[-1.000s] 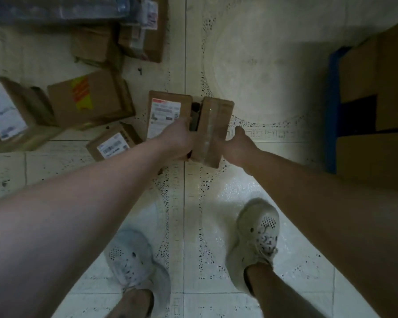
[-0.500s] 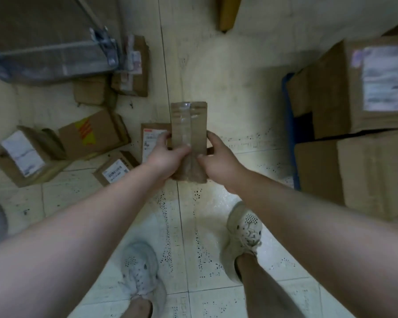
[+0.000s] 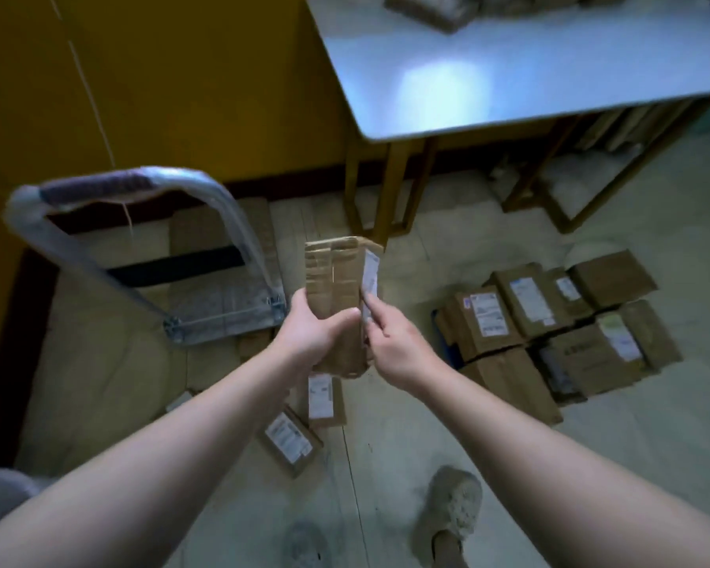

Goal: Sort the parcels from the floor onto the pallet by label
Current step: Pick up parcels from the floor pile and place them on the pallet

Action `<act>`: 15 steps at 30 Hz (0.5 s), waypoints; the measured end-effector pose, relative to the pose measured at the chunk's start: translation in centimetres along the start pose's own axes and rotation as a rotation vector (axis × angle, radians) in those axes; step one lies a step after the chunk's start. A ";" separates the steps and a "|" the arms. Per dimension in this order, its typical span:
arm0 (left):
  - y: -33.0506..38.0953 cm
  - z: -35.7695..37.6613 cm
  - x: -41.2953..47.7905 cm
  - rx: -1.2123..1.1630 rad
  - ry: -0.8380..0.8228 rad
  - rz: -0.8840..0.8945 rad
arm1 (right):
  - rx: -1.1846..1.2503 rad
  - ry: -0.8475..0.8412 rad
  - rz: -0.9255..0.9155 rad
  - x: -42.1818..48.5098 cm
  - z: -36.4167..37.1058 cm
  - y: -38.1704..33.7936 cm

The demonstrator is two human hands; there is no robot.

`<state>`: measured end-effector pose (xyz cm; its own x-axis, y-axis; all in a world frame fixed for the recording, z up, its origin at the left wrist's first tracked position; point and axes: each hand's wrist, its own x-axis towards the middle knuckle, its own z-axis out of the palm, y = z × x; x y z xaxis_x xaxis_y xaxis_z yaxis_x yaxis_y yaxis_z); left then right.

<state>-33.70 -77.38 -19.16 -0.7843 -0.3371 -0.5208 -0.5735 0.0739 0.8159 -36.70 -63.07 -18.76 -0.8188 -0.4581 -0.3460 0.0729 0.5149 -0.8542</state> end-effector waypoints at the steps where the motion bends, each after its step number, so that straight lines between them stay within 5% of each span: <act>1: 1.5 -0.3 -1.3 0.008 0.008 0.029 | -0.010 0.010 -0.035 -1.1 -1.0 -1.8; 10: 11.4 1.6 -10.4 -0.128 0.017 0.186 | -0.096 0.135 -0.213 -9.5 -9.3 -9.0; 15: 15.7 6.6 -15.1 -0.336 -0.062 0.250 | -0.182 0.418 -0.021 -13.3 -17.5 -7.5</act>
<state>-32.36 -64.96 -0.16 -0.9083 -0.2896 -0.3020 -0.2626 -0.1674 0.9503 -36.32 -48.21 -0.98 -0.9814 -0.1567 -0.1109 -0.0166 0.6448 -0.7642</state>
